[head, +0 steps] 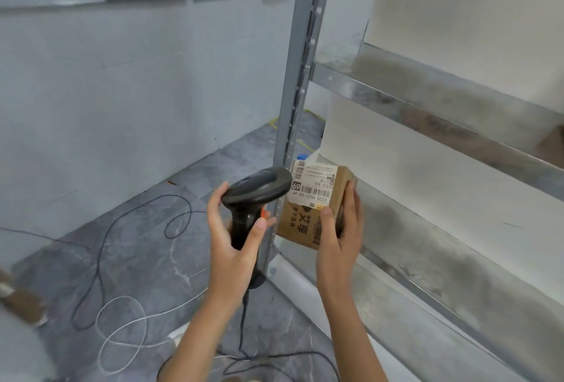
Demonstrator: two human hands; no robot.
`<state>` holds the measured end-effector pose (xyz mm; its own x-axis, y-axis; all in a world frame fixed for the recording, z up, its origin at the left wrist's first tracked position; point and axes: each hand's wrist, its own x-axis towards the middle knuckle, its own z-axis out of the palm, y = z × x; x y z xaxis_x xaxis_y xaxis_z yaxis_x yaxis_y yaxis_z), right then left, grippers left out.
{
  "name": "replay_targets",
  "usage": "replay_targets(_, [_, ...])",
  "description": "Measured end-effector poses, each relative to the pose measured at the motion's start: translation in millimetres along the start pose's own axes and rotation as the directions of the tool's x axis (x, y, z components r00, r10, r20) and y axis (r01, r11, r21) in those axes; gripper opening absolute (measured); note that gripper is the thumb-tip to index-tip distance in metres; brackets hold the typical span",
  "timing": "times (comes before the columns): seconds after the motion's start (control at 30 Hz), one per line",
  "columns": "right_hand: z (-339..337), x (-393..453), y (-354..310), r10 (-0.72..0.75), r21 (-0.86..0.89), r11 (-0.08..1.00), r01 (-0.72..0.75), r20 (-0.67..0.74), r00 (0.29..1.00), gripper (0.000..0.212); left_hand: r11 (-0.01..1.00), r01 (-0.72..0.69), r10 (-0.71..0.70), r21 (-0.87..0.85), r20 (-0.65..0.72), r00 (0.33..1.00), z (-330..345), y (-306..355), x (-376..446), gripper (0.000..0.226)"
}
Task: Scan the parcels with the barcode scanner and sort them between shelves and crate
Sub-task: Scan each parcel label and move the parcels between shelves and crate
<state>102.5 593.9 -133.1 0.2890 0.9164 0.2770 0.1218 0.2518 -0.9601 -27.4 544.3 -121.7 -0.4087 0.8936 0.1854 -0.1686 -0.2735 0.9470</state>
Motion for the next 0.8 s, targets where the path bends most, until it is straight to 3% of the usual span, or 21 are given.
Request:
replay_targets(0.4, [-13,4,21,-0.105,-0.26,0.962,0.082,-0.076,0.992,0.062,0.974,-0.058,0.038,0.221,0.094,0.995,2,-13,-22,0.069])
replay_targets(0.8, [-20,13,36,-0.124,-0.312,0.946,0.091,-0.086,0.989,0.064,0.958,-0.029,-0.008,0.284,0.128,0.992,15,-21,-13,0.066])
